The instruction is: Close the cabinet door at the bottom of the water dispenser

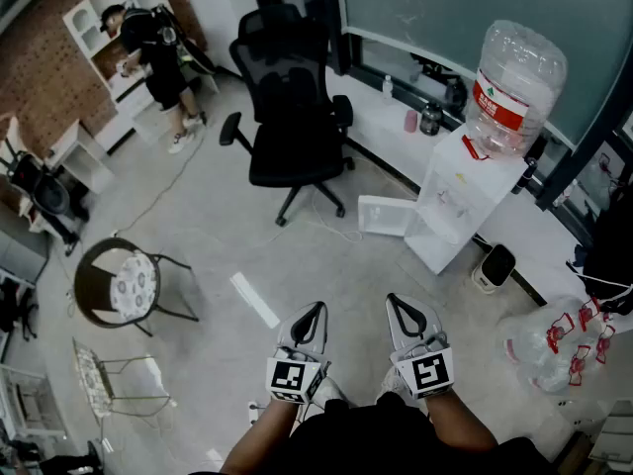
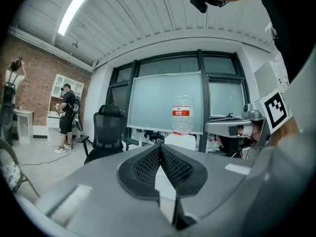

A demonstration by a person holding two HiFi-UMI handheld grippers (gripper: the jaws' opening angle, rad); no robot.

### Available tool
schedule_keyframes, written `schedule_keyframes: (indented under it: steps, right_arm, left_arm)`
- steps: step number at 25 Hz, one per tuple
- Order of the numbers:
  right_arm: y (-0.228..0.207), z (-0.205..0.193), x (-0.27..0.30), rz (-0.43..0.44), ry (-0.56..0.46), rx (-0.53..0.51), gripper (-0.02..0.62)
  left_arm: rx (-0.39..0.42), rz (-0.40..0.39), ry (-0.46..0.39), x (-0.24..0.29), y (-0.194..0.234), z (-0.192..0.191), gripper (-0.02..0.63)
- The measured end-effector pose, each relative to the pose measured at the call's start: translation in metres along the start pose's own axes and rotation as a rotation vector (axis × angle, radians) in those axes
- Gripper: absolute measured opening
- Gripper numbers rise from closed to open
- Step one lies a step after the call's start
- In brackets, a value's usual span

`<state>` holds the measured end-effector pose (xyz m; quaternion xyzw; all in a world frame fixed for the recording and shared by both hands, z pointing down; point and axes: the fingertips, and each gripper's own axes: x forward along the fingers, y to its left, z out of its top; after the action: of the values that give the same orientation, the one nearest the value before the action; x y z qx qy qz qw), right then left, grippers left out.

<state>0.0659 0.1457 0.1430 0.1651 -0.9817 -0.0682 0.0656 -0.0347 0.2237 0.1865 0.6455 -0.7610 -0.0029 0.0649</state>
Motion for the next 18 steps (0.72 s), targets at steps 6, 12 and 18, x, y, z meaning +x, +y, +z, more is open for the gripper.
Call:
schedule_keyframes:
  steps: [6, 12, 18]
  right_arm:
    - [0.002, 0.005, -0.001, -0.014, -0.014, -0.009, 0.002]
    - [0.01, 0.007, 0.006, -0.037, -0.011, -0.027, 0.003]
    - [0.021, 0.008, 0.012, -0.085, -0.018, 0.001, 0.003]
  left_arm:
    - [0.0, -0.011, -0.007, -0.006, 0.002, 0.002, 0.019]
    - [0.002, -0.029, 0.002, -0.012, 0.01, -0.001, 0.018]
    - [0.008, -0.04, -0.014, -0.025, 0.029, 0.003, 0.018]
